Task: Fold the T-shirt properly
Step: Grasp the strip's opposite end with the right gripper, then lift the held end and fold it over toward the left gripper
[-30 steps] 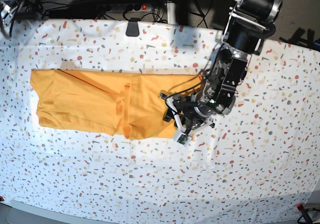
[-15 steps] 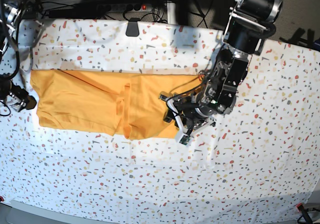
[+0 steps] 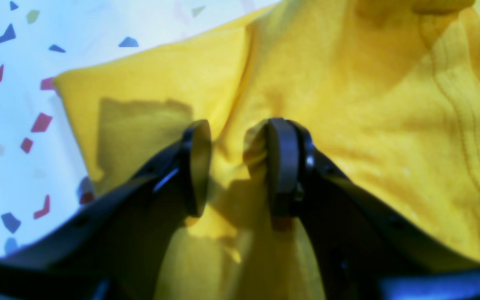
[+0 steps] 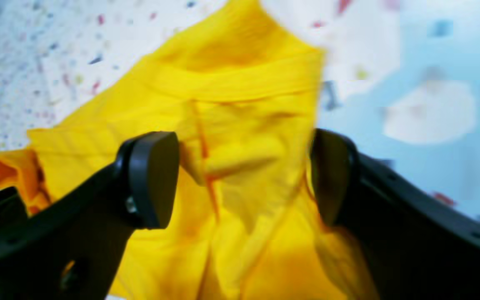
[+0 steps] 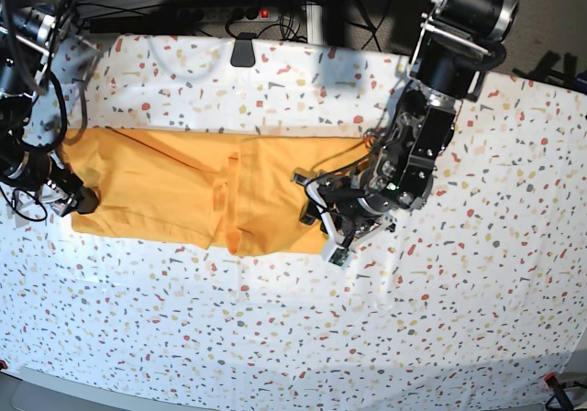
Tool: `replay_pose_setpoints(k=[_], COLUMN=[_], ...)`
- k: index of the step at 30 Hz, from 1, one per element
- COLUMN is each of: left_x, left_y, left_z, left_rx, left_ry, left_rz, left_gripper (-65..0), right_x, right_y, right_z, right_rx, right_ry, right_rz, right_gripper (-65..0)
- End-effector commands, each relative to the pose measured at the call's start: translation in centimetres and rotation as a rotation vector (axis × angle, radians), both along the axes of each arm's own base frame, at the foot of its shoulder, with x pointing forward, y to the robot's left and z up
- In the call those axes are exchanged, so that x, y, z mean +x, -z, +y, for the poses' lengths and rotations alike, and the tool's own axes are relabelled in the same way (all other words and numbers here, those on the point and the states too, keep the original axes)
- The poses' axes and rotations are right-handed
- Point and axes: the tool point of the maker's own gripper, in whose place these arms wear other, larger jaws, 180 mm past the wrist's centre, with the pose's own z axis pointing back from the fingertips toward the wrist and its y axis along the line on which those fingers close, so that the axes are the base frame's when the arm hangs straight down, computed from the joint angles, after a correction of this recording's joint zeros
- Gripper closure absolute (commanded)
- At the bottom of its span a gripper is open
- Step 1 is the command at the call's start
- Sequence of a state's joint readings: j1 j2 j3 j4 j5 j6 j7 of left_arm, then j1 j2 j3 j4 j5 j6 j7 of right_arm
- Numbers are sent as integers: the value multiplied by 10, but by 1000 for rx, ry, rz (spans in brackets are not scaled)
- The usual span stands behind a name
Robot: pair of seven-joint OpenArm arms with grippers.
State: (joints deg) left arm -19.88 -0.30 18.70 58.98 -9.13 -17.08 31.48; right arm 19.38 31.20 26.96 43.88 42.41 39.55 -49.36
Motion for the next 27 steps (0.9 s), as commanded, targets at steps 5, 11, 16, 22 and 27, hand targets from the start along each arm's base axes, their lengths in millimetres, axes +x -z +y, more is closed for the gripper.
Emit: replay_pose_setpoints(k=[5,11,16,22,27], left_x=[0,0,0,0,0], left_y=[7,7,6,7,6], left_z=[14,14,14,14,13], left_rx=[62,63,62,62,58], left_ry=[-16,-16,-16,-16,-17], left_rz=[30,31,30,30,30], left_gripper=[-222,-222,-222,-222,-222], right_x=[0,0,8,31,42], right_y=[-9,-14,-23,-71,-118], right_z=[9,7,8,32,63], right_rx=[60,67,61,140,179], right_ry=[-40,-40,-43,-132,-272], right_rz=[13,3,-24,-124,-212], right_gripper=[-470,-292,0,0,0])
